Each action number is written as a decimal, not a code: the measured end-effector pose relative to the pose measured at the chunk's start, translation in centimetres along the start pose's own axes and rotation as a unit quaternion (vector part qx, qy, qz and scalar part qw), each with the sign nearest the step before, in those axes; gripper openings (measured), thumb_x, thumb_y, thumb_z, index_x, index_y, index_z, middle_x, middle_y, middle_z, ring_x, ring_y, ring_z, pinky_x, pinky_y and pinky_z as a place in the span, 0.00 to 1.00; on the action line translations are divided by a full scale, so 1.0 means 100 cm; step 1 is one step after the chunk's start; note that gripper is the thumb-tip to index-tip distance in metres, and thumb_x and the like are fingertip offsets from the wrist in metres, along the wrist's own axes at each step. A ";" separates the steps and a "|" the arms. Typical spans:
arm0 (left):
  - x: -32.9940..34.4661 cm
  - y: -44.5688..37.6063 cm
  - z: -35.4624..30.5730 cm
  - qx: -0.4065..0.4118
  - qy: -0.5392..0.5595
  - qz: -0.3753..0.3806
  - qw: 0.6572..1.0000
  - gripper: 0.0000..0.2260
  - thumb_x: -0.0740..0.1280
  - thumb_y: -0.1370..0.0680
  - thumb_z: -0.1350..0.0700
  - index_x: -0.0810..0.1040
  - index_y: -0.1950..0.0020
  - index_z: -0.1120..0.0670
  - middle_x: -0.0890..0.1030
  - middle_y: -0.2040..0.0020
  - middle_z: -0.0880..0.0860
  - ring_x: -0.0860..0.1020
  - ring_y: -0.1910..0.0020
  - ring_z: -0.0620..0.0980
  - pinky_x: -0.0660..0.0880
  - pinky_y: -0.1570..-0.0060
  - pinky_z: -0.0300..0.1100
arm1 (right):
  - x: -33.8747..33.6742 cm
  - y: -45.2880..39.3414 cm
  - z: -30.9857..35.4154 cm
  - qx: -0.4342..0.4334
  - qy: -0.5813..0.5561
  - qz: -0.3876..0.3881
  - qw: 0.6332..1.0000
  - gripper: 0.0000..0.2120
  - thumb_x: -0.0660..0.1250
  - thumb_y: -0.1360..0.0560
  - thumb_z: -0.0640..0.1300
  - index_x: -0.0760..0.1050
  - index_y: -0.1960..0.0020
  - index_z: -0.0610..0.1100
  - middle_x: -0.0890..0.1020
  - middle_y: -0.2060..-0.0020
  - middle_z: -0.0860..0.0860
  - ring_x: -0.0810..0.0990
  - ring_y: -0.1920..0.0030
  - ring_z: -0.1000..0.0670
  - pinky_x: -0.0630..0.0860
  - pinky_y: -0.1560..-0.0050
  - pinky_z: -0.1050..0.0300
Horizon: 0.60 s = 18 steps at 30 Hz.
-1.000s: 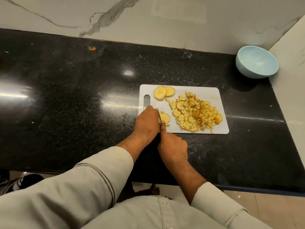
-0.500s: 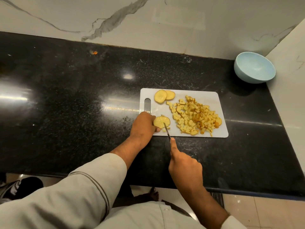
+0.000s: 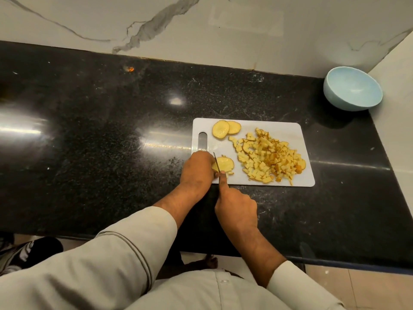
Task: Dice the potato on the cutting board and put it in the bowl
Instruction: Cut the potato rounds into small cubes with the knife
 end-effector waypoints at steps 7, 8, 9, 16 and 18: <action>0.001 -0.011 -0.013 0.030 -0.096 0.033 0.994 0.03 0.70 0.29 0.64 0.79 0.61 0.58 0.73 0.68 0.53 0.76 0.66 0.54 0.75 0.64 0.43 | 0.010 -0.006 0.002 -0.013 0.035 0.014 0.999 0.35 0.55 0.24 0.42 0.42 0.22 0.49 0.61 0.71 0.52 0.59 0.74 0.51 0.52 0.74 0.57; 0.001 -0.012 -0.015 0.033 -0.102 0.034 0.994 0.02 0.69 0.28 0.64 0.80 0.59 0.59 0.75 0.66 0.54 0.78 0.64 0.55 0.76 0.63 0.43 | 0.011 -0.008 0.001 -0.016 0.033 0.018 0.999 0.35 0.55 0.24 0.42 0.42 0.22 0.49 0.62 0.72 0.52 0.59 0.75 0.51 0.53 0.74 0.57; 0.001 -0.014 -0.016 0.035 -0.107 0.033 0.993 0.03 0.68 0.28 0.65 0.81 0.57 0.59 0.77 0.64 0.55 0.79 0.62 0.56 0.77 0.61 0.44 | 0.011 -0.012 0.001 -0.017 0.026 0.021 0.999 0.35 0.55 0.24 0.42 0.42 0.22 0.50 0.62 0.72 0.52 0.60 0.75 0.51 0.54 0.74 0.57; 0.004 -0.016 -0.015 0.038 -0.128 0.017 0.991 0.05 0.65 0.27 0.65 0.77 0.61 0.58 0.78 0.61 0.57 0.79 0.62 0.58 0.76 0.63 0.45 | 0.009 -0.020 -0.001 -0.016 -0.026 0.046 0.999 0.34 0.54 0.23 0.44 0.41 0.22 0.52 0.72 0.65 0.49 0.66 0.69 0.47 0.63 0.68 0.54; 0.004 -0.015 -0.015 0.032 -0.118 0.024 0.992 0.03 0.69 0.28 0.64 0.78 0.60 0.57 0.79 0.59 0.57 0.80 0.61 0.58 0.77 0.62 0.45 | 0.012 0.002 -0.008 -0.015 0.006 0.038 0.999 0.35 0.54 0.23 0.43 0.40 0.22 0.52 0.68 0.69 0.51 0.65 0.72 0.48 0.59 0.72 0.56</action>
Point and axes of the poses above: each hand's wrist, its own y-axis away from the middle knuckle, its own x-axis out of the palm, z = x × y, the point moved 9 cm from there along -y, towards the middle knuckle
